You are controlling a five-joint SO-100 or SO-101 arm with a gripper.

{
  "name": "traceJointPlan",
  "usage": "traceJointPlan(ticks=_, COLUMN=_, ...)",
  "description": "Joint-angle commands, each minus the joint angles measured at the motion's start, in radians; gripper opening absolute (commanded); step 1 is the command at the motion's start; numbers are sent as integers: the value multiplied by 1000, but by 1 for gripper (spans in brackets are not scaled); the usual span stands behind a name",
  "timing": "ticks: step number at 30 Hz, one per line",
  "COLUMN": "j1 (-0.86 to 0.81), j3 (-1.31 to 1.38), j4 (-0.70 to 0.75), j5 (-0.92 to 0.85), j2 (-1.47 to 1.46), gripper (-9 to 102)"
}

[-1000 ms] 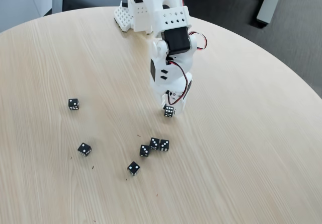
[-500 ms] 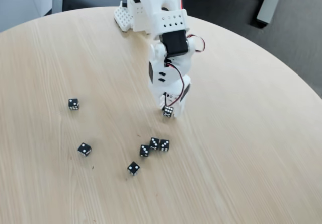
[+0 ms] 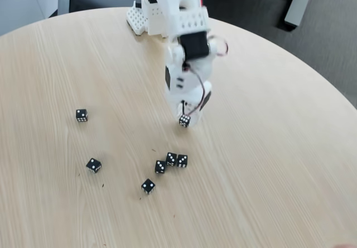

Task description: Pick up the dice with number 6

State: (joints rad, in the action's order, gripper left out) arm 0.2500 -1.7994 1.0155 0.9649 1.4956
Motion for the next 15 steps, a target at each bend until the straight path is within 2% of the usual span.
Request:
traceJointPlan(ticks=1, j1=-6, j3=6, j4=6, j5=-20, j2=219, gripper=0)
traceJointPlan(ticks=7, j1=-6, j3=3, j4=110, j5=-170, j2=518, gripper=0)
traceJointPlan(ticks=15, j1=-8, j3=2, j4=321, j5=-275, j2=647, gripper=0)
